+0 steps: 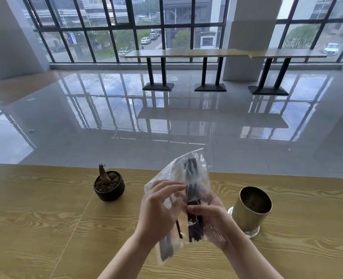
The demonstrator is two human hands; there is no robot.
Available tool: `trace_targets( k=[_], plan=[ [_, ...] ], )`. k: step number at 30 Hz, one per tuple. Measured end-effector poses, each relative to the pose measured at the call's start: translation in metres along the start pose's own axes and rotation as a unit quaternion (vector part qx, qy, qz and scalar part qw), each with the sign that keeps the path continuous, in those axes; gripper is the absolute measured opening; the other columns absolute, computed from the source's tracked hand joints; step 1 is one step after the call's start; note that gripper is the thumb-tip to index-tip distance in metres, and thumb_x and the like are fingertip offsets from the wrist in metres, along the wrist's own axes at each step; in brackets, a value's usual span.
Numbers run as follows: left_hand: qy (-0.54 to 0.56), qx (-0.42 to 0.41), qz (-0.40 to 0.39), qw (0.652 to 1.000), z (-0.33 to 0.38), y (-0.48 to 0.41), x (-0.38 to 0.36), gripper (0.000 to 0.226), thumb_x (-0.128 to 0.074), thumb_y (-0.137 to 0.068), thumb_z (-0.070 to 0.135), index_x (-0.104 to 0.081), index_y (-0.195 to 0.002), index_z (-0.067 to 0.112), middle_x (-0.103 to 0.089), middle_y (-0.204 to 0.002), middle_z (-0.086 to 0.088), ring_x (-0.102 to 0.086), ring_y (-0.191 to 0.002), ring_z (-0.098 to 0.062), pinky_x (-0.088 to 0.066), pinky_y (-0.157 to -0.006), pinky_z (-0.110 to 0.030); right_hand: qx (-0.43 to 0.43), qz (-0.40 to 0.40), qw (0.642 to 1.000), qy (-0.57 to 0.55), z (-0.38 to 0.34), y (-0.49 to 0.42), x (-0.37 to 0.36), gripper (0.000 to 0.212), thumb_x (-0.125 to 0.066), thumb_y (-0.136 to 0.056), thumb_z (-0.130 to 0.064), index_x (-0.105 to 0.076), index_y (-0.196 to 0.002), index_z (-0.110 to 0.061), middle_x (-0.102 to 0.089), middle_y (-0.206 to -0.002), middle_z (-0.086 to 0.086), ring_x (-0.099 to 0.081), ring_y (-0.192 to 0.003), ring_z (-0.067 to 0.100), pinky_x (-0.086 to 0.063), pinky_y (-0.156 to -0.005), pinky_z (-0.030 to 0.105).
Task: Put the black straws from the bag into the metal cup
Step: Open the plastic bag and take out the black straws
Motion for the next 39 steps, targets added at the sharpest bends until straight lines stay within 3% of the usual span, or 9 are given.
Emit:
trace_targets(
  k=[3,8,14,18,21,26,32,35,39],
  plan=[
    [-0.137,-0.078,-0.084,0.984,-0.003,-0.001,0.005,0.035,-0.075,-0.082,0.035,-0.071,-0.115,0.024,-0.064,-0.117,0.013,-0.055,-0.112,-0.008,-0.052,-0.093,-0.031,-0.004,0.028,0.999,0.021,-0.004,0.001,0.005,0.066,-0.075,-0.078,0.01,-0.046,-0.137,0.006,-0.059,-0.121,0.037,-0.064,-0.107,0.044,-0.055,-0.091,0.047],
    [-0.108,-0.066,-0.072,0.989,0.0,-0.002,0.0,0.016,-0.076,-0.085,0.034,-0.075,-0.099,0.027,-0.065,-0.109,0.014,-0.063,-0.091,-0.002,-0.056,-0.073,-0.031,0.001,0.046,0.998,0.046,-0.009,-0.001,0.003,0.065,-0.073,-0.076,0.008,-0.056,-0.137,-0.006,-0.065,-0.115,0.028,-0.069,-0.099,0.033,-0.058,-0.081,0.035],
    [0.064,0.087,0.009,0.994,-0.001,-0.004,-0.007,0.013,-0.082,-0.079,0.011,-0.079,-0.082,0.024,-0.072,-0.088,0.013,-0.069,-0.079,-0.01,-0.058,-0.068,-0.033,-0.01,0.032,0.999,-0.016,-0.007,0.002,0.012,0.061,-0.074,-0.073,0.017,-0.056,-0.129,0.002,-0.061,-0.126,0.034,-0.066,-0.111,0.042,-0.057,-0.09,0.041],
    [0.181,0.221,0.136,0.949,-0.016,-0.02,0.013,0.009,-0.072,-0.087,0.016,-0.075,-0.086,0.025,-0.077,-0.084,0.007,-0.072,-0.079,-0.014,-0.057,-0.075,-0.032,-0.008,0.073,0.996,-0.056,-0.016,0.008,0.03,0.075,-0.066,-0.066,0.027,-0.054,-0.135,0.001,-0.058,-0.137,0.03,-0.062,-0.121,0.045,-0.059,-0.09,0.043],
    [0.234,0.243,0.158,0.928,-0.027,-0.039,0.026,0.006,-0.066,-0.092,0.016,-0.071,-0.089,0.018,-0.077,-0.081,-0.002,-0.074,-0.075,-0.023,-0.06,-0.069,-0.033,-0.031,0.091,0.995,-0.036,-0.02,0.011,0.035,0.077,-0.064,-0.062,0.027,-0.054,-0.134,0.001,-0.061,-0.132,0.032,-0.069,-0.108,0.041,-0.061,-0.082,0.041],
    [0.152,0.193,0.124,0.961,-0.031,-0.07,0.033,0.014,-0.067,-0.094,0.016,-0.068,-0.086,0.027,-0.074,-0.072,0.004,-0.07,-0.058,-0.017,-0.054,-0.052,-0.023,-0.055,0.093,0.994,-0.003,-0.025,0.011,0.039,0.069,-0.062,-0.062,0.021,-0.056,-0.129,0.007,-0.065,-0.125,0.032,-0.074,-0.091,0.033,-0.062,-0.073,0.036],
    [0.029,0.103,0.027,0.994,-0.046,-0.063,0.046,0.027,-0.074,-0.086,0.035,-0.067,-0.111,0.04,-0.071,-0.092,0.032,-0.067,-0.089,0.008,-0.052,-0.077,-0.009,-0.064,0.058,0.996,-0.021,-0.035,0.008,0.047,0.068,-0.066,-0.057,0.017,-0.057,-0.124,0.007,-0.066,-0.122,0.03,-0.073,-0.08,0.03,-0.062,-0.065,0.036],
    [-0.031,0.115,0.005,0.993,-0.055,-0.05,0.047,0.02,-0.075,-0.086,0.027,-0.071,-0.088,0.046,-0.072,-0.077,0.028,-0.068,-0.076,0.007,-0.056,-0.073,-0.022,-0.067,0.041,0.997,-0.028,-0.037,0.01,0.048,0.067,-0.063,-0.06,0.018,-0.057,-0.126,0.007,-0.067,-0.121,0.029,-0.072,-0.082,0.03,-0.062,-0.067,0.036],
    [-0.002,0.142,0.102,0.985,-0.059,-0.088,0.059,0.023,-0.072,-0.09,0.02,-0.069,-0.08,0.041,-0.07,-0.063,0.013,-0.066,-0.055,-0.005,-0.059,-0.06,-0.035,-0.095,0.029,0.995,0.005,-0.036,0.01,0.049,0.064,-0.053,-0.065,0.02,-0.051,-0.129,0.011,-0.072,-0.106,0.026,-0.071,-0.073,0.025,-0.061,-0.064,0.031]
  ],
)
Point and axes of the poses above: each hand's wrist, its own y-axis away from the middle knuckle, its own x-axis out of the back of the hand, z = x × y, the point moved 1 cm from there along -y, towards the middle knuckle
